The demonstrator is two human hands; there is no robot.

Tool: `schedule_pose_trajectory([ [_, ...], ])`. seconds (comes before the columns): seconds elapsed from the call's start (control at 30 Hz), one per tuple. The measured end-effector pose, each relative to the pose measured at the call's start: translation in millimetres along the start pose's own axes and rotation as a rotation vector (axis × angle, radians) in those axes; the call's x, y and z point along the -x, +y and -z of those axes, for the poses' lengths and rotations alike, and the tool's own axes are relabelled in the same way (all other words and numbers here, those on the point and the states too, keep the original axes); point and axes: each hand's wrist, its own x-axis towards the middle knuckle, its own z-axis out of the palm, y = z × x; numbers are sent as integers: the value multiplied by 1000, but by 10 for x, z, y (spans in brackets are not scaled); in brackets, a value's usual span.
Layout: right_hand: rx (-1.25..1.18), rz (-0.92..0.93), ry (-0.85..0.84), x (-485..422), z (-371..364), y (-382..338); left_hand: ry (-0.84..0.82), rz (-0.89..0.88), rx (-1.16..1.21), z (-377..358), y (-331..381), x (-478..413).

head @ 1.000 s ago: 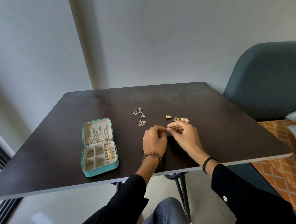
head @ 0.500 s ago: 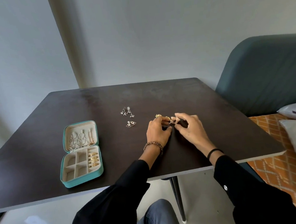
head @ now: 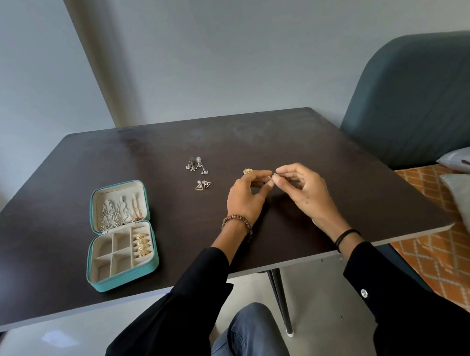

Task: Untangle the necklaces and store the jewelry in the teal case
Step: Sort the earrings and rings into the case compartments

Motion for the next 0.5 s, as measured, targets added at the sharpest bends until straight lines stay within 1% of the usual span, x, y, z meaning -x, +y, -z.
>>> schedule_pose_trajectory([
  [0.07, -88, -8, -32, 18, 19, -15, -24, -11, -7, 3, 1, 3],
  [0.27, -195, -19, -107, 22, 39, -38, -52, 5, -3, 6, -9, -6],
  [0.5, -222, -45, -84, 31, 26, -48, -40, -31, 146, 14, -28, -9],
])
